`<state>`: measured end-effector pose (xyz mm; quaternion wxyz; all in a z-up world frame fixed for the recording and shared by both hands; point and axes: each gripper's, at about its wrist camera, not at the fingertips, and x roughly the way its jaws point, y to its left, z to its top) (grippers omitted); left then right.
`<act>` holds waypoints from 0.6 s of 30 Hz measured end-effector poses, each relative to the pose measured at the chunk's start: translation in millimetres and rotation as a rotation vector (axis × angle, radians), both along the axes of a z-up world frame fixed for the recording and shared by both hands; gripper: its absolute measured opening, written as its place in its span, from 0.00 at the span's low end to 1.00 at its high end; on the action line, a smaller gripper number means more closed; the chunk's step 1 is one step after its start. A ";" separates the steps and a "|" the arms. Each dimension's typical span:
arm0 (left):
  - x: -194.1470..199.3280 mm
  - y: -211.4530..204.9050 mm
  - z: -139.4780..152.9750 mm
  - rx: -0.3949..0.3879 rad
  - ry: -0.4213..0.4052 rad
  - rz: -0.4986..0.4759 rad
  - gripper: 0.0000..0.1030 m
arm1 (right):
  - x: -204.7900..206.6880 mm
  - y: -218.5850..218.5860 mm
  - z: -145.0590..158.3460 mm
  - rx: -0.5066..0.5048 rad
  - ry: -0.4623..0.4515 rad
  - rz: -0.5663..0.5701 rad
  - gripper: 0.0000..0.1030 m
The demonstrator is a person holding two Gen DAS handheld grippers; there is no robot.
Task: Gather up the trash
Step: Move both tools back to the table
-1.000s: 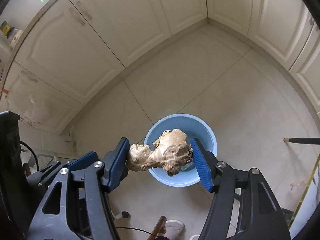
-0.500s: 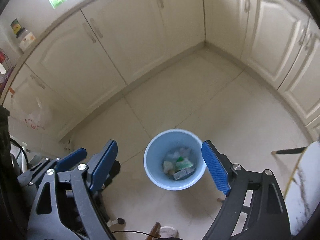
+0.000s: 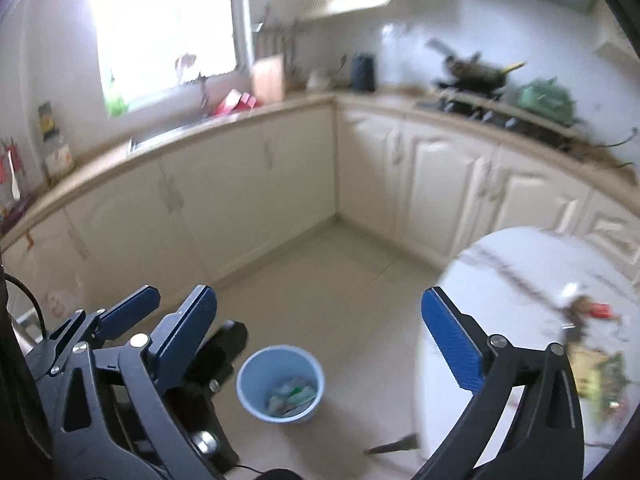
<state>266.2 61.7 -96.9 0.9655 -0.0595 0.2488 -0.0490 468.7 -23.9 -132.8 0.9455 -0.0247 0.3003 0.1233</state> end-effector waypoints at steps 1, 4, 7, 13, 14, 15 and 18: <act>-7.9 -16.5 4.8 0.012 -0.019 -0.024 0.77 | -8.4 -12.3 11.2 -0.005 -0.019 -0.022 1.00; -35.8 -65.0 19.5 0.021 -0.077 -0.095 0.87 | -38.9 -58.2 42.1 -0.004 -0.085 -0.104 1.00; -60.7 -106.8 15.5 0.041 -0.121 -0.158 0.97 | -64.1 -106.4 59.2 0.036 -0.116 -0.167 1.00; -61.1 -176.0 -3.7 0.121 -0.102 -0.291 0.98 | -111.4 -218.3 73.7 0.062 -0.123 -0.371 1.00; -52.3 -185.8 -6.2 0.124 -0.092 -0.307 0.98 | -117.1 -239.1 71.0 0.059 -0.113 -0.408 1.00; -30.1 -191.1 -5.4 0.126 -0.081 -0.327 0.98 | -122.8 -258.6 66.6 0.055 -0.100 -0.442 1.00; 8.3 -214.7 -5.4 0.140 -0.036 -0.354 0.98 | -132.4 -310.0 53.8 0.073 -0.066 -0.520 1.00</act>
